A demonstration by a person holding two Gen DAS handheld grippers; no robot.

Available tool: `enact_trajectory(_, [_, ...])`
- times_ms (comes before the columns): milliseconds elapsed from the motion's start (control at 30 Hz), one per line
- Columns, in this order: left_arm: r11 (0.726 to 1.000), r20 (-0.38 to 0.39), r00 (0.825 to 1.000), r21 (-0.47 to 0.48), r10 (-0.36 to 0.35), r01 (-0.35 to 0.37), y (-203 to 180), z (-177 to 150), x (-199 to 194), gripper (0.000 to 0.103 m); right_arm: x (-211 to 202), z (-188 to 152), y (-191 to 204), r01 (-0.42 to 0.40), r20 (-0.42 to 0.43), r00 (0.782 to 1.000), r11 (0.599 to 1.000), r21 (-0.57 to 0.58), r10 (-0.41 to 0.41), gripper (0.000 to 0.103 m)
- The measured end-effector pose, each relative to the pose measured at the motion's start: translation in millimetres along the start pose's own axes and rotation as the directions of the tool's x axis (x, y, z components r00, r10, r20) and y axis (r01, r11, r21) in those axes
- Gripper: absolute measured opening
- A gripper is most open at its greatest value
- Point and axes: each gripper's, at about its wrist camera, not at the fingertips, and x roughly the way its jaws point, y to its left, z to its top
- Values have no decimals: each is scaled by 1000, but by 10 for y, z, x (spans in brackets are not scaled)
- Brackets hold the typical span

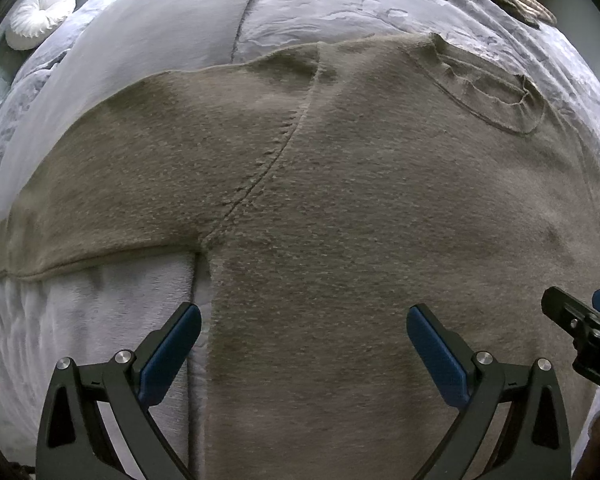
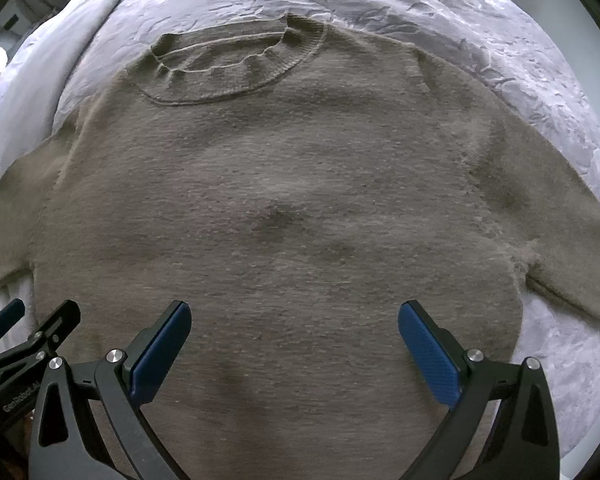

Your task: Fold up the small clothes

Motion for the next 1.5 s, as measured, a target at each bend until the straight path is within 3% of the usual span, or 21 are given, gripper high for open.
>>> enact_trajectory(100, [1000,21,1000,-10,3,-3,119,-2,0,103,6,20,64,-11,11,1000,1000,-3,11,103])
enact_trajectory(267, [997,46,998,-62,-53,56,404,3,-21,103,-40,54,184,-58,32,998,998,0,58,103])
enact_trajectory(400, [987,95,992,-130,-87,99,799,-1,-61,103,-40,70,303,-142,30,989,990,-17,143,103])
enact_trajectory(500, [976,120,988,-180,-100,121,1061,-13,-104,103,-132,42,532,-251,35,967,965,-73,254,103])
enact_trajectory(633, [954,196,979,-275,-62,115,1544,-61,-236,103,-92,13,855,-206,-6,978,964,-165,208,103])
enact_trajectory(800, [902,255,966,-407,-39,144,2233,-140,-203,103,-80,27,1189,-219,-22,975,949,-229,219,103])
enact_trajectory(833, [884,258,966,-443,-35,150,2400,-177,-162,103,-96,-22,1311,-210,2,976,946,-249,217,103])
enact_trajectory(967, [805,273,960,-553,-66,213,2871,-324,51,103,-62,-233,1503,-205,-31,978,937,-283,204,103])
enact_trajectory(1100, [728,322,939,-615,-120,304,3273,-432,270,103,-69,-303,1581,-207,-44,978,932,-297,203,103])
enact_trajectory(1200, [698,355,928,-638,-110,326,3483,-372,356,103,-82,-313,1599,-201,-44,979,932,-302,197,103])
enact_trajectory(1300, [697,387,919,-641,-68,321,3609,-273,333,103,-92,-317,1619,-195,-40,981,932,-304,192,103])
enact_trajectory(1333, [695,395,917,-647,-47,314,3619,-227,310,98,-99,-321,1619,-195,-39,981,932,-304,192,103])
enact_trajectory(1400, [698,409,912,-647,-23,307,3657,-206,264,73,-108,-335,1623,-197,-37,980,933,-303,195,103])
enact_trajectory(1467, [696,419,907,-639,-41,327,3720,-251,245,31,-89,-335,1640,-199,-38,980,932,-301,197,103])
enact_trajectory(1500, [692,424,904,-637,-53,339,3744,-268,251,23,-81,-332,1648,-202,-38,979,932,-301,200,103])
